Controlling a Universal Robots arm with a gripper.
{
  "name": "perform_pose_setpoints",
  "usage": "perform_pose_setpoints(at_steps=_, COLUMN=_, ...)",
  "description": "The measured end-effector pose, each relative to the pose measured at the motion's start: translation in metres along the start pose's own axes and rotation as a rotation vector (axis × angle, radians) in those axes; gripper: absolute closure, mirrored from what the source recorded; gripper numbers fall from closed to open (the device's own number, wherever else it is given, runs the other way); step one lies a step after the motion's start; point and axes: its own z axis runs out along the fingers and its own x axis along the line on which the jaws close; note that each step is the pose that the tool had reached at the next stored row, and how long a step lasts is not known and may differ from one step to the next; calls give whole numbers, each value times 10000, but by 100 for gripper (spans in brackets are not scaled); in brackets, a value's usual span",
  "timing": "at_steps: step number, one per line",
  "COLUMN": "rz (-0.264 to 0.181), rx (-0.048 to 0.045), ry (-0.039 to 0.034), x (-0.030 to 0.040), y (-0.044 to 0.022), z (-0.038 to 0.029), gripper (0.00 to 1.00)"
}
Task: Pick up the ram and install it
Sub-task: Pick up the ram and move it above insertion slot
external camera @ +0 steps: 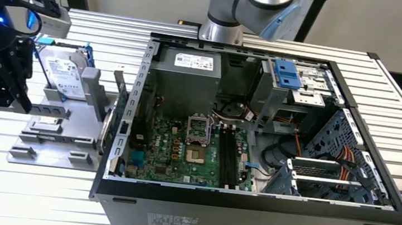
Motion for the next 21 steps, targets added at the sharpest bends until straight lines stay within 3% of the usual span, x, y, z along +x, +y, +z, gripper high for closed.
perform_pose_setpoints(at_steps=21, rz=0, rx=1, ry=-1, x=0, y=1, z=-92, gripper=100)
